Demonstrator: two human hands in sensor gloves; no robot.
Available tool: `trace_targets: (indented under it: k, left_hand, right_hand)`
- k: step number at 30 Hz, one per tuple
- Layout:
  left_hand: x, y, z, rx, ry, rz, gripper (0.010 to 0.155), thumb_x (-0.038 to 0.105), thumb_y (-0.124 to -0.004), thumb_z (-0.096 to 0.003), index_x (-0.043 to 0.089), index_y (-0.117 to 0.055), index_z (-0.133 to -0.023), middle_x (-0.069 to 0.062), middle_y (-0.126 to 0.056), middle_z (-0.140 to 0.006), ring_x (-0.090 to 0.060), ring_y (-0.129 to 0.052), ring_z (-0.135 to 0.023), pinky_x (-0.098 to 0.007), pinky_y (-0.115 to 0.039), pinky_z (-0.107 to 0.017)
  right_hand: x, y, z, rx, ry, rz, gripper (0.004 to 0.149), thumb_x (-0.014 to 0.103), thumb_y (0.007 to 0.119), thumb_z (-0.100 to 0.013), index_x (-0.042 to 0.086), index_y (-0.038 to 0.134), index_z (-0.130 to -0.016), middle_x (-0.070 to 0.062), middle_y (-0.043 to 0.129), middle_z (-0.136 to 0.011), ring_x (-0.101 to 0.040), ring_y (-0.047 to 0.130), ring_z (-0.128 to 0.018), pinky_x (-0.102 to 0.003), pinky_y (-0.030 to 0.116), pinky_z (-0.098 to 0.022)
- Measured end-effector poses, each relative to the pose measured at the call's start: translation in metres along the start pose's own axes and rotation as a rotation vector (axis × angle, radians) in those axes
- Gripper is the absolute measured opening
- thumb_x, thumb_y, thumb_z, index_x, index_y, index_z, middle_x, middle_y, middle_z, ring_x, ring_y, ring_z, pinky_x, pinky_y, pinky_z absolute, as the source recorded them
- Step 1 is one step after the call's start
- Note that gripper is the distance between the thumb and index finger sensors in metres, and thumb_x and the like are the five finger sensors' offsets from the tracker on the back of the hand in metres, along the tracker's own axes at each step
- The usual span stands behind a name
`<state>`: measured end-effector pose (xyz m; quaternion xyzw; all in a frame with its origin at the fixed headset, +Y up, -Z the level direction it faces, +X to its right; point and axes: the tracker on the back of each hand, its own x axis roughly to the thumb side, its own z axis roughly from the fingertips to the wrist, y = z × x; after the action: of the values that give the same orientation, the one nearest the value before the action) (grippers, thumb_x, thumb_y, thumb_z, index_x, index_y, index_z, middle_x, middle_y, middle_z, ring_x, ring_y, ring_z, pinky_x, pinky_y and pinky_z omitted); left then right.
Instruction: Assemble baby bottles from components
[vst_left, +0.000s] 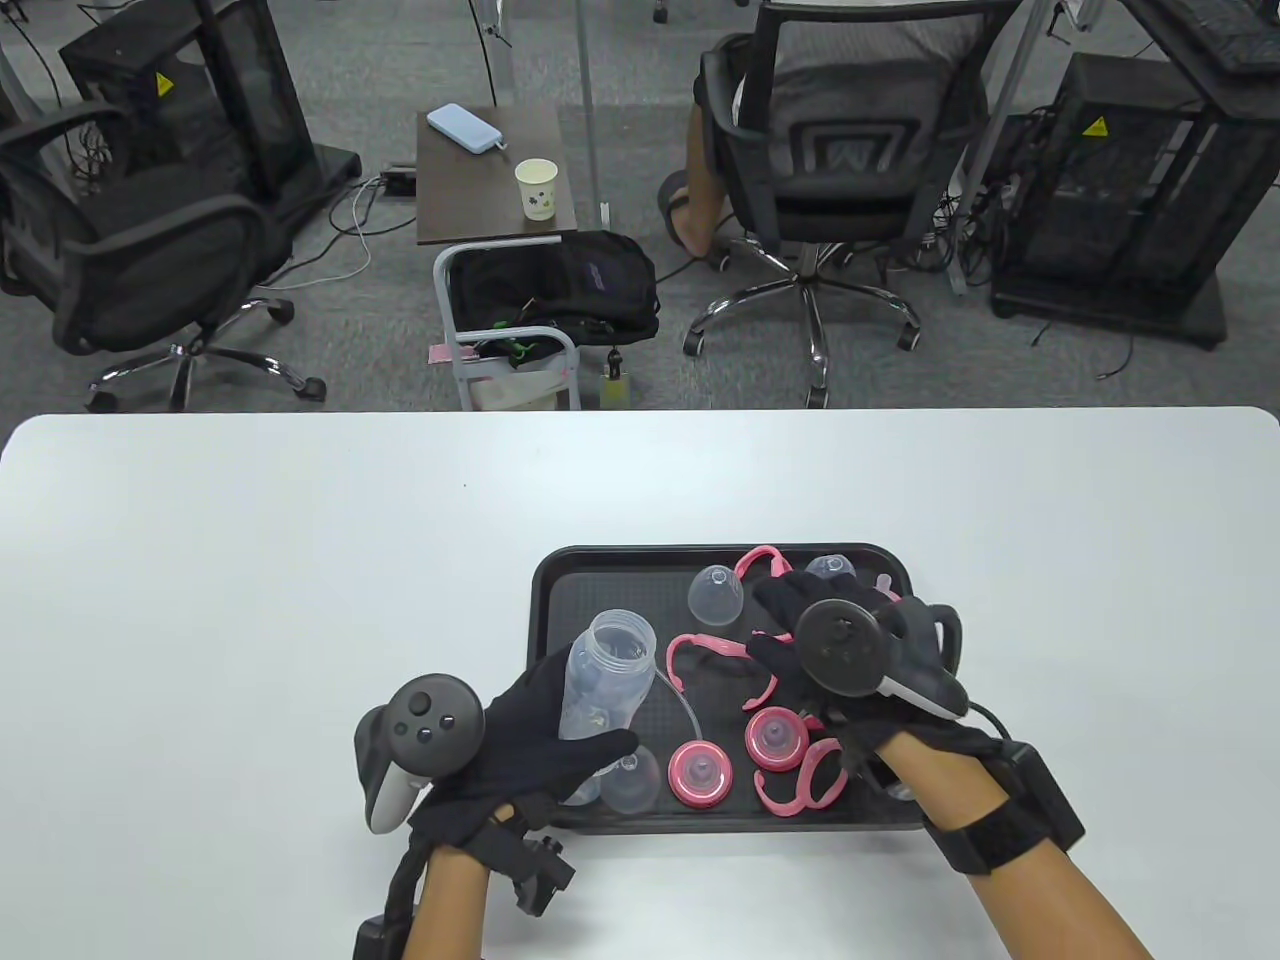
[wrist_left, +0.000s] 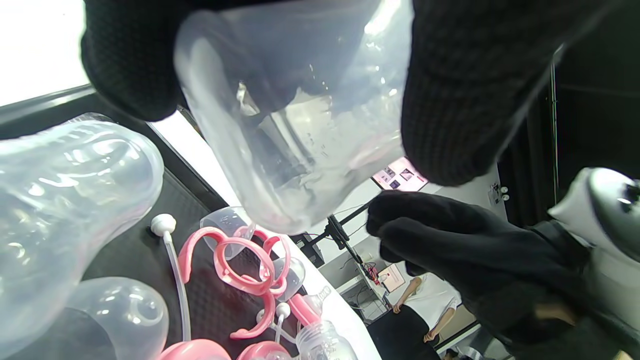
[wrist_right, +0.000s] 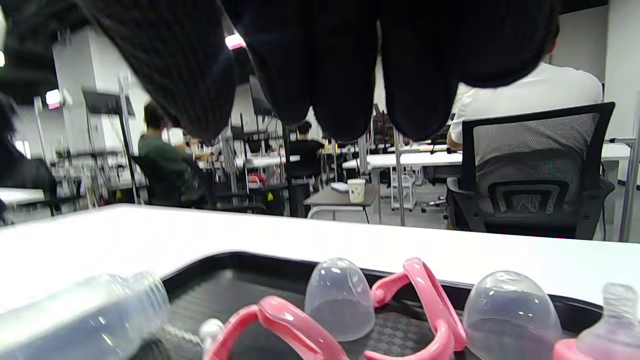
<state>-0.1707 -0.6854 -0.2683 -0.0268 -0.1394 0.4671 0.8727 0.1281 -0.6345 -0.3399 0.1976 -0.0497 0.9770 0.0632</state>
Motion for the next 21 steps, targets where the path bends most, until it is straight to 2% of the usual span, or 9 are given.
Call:
trace_targets:
  k: [5, 9, 21]
  left_hand:
    - [-0.007, 0.006, 0.001, 0.024, 0.012, 0.035, 0.094, 0.067, -0.095, -0.0399, 0.022, -0.060, -0.114, -0.009, -0.074, -0.110, -0.042, -0.085, -0.094, -0.047, -0.088, -0.056]
    - [-0.014, 0.010, 0.001, 0.031, 0.034, 0.045, 0.094, 0.067, -0.095, -0.0400, 0.022, -0.060, -0.114, -0.009, -0.074, -0.110, -0.042, -0.085, -0.093, -0.047, -0.088, -0.056]
    - [-0.018, 0.010, 0.000, 0.016, 0.054, 0.035, 0.094, 0.067, -0.094, -0.0402, 0.021, -0.060, -0.114, -0.010, -0.074, -0.110, -0.042, -0.085, -0.093, -0.047, -0.088, -0.056]
  right_hand:
    - [0.011, 0.030, -0.036, 0.164, -0.005, 0.122, 0.055, 0.043, 0.093, -0.048, 0.013, 0.083, -0.092, -0.016, 0.092, -0.090, -0.045, 0.091, -0.072, -0.058, 0.075, -0.049]
    - [0.014, 0.051, -0.051, 0.244, -0.008, 0.154, 0.054, 0.044, 0.094, -0.046, 0.013, 0.085, -0.090, -0.015, 0.095, -0.087, -0.044, 0.093, -0.069, -0.057, 0.077, -0.047]
    - [0.018, 0.079, -0.062, 0.321, -0.019, 0.211, 0.055, 0.045, 0.096, -0.044, 0.012, 0.087, -0.088, -0.014, 0.099, -0.082, -0.042, 0.096, -0.065, -0.055, 0.079, -0.044]
